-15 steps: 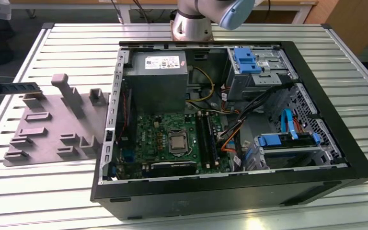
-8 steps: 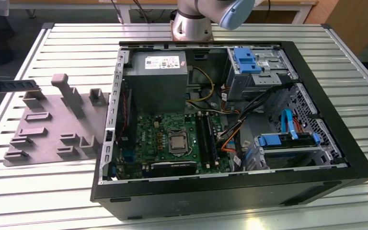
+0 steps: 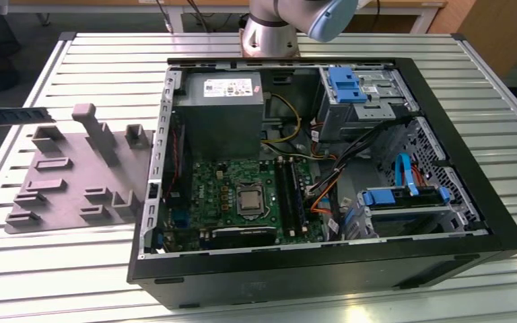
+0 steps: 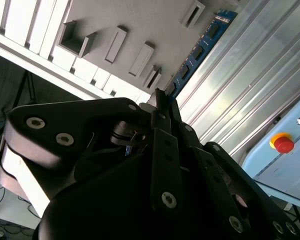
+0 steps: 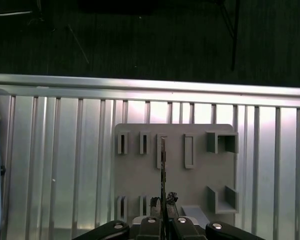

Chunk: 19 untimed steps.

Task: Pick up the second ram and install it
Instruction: 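Pick up the second ram and move it above second insertion slot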

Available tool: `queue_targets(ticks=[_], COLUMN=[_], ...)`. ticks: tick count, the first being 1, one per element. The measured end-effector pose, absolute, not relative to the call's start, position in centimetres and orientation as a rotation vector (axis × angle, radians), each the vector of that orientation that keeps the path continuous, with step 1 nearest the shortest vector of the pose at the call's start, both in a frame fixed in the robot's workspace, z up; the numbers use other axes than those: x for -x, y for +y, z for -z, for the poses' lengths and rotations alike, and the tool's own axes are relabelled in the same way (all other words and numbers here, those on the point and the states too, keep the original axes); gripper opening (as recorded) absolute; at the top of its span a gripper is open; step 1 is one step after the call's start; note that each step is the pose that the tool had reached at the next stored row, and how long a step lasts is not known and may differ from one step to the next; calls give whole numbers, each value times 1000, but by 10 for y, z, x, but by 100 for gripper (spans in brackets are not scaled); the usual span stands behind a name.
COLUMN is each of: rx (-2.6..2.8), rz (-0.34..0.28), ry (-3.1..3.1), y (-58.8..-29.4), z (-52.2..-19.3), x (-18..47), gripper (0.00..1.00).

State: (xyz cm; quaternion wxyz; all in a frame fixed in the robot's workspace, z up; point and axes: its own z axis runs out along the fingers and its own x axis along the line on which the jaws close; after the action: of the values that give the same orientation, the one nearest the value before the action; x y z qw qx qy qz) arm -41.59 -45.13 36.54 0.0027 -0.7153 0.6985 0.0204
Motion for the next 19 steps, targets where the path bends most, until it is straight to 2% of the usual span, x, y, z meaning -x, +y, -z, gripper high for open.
queue_targets(ticks=[19], rx=[2242], rz=[-62], ry=[2193], y=[-448], z=[-381], x=[416], gripper=[14])
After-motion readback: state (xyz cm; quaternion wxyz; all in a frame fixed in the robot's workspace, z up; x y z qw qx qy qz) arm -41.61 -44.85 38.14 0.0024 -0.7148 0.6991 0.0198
